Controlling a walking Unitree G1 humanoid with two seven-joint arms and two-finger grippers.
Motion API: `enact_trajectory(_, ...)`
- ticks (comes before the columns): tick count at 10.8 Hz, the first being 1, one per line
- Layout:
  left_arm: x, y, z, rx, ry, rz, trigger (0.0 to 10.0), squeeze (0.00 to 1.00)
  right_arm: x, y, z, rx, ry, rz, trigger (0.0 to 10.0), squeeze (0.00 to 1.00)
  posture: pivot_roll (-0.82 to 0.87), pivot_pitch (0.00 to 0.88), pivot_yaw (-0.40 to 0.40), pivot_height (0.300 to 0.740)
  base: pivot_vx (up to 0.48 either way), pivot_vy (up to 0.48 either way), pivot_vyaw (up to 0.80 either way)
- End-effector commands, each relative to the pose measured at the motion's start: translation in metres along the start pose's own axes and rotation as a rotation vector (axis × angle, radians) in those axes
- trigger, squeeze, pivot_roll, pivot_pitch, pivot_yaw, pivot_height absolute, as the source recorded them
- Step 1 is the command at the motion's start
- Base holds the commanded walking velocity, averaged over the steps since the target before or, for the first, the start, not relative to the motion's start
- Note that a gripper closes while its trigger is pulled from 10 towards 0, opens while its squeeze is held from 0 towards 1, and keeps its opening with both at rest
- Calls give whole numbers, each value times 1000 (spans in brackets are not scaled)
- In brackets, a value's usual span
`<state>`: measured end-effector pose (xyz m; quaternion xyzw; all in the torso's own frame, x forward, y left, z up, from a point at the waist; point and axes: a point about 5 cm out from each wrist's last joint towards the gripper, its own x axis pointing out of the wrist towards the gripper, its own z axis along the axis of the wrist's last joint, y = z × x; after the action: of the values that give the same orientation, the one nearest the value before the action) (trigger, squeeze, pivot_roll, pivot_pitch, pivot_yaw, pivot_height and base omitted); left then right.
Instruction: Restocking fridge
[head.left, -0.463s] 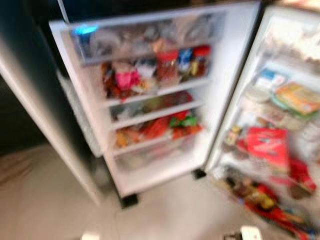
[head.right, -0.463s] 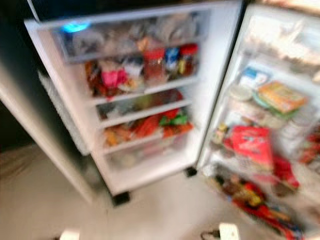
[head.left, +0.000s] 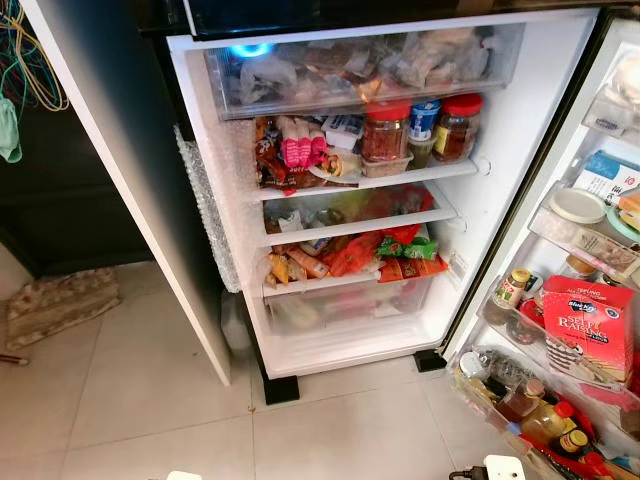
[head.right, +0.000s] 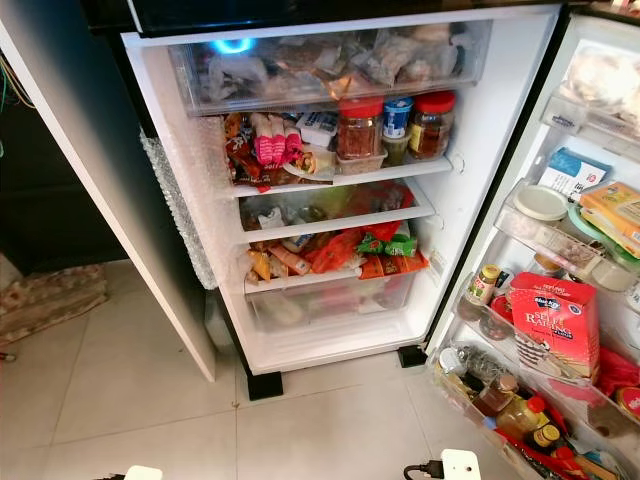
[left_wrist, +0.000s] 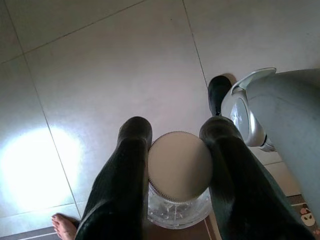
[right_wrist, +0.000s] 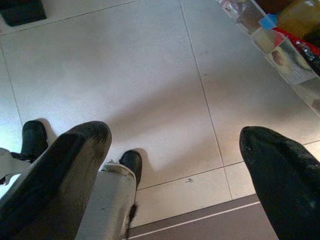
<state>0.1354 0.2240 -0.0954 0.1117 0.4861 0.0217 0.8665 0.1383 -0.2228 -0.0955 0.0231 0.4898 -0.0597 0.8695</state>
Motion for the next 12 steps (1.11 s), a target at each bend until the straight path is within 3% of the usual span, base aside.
enact_trajectory(1,-1,2,-5,-14,19,4,10000,0,-1,0,-4,6,11,-3,10000,0,39,0,2,740,0,0,0)
enact_trajectory(4,-1,1,-4,-32,15,9,10000,0,-1,0,-4,13,13,-16,10000,0,50,0,-6,740,162,0,0)
enact_trajectory(6,-1,2,-5,-36,16,9,10000,0,-1,0,-4,18,19,-16,10000,0,50,0,-3,740,249,0,-744)
enact_trajectory(9,-1,2,-5,-35,16,8,10000,0,-1,0,-5,32,21,-21,10000,0,50,6,0,740,268,0,0)
enact_trajectory(12,-1,2,-3,-36,12,7,10000,0,0,0,-4,21,20,-14,10000,0,50,5,0,740,270,0,-415)
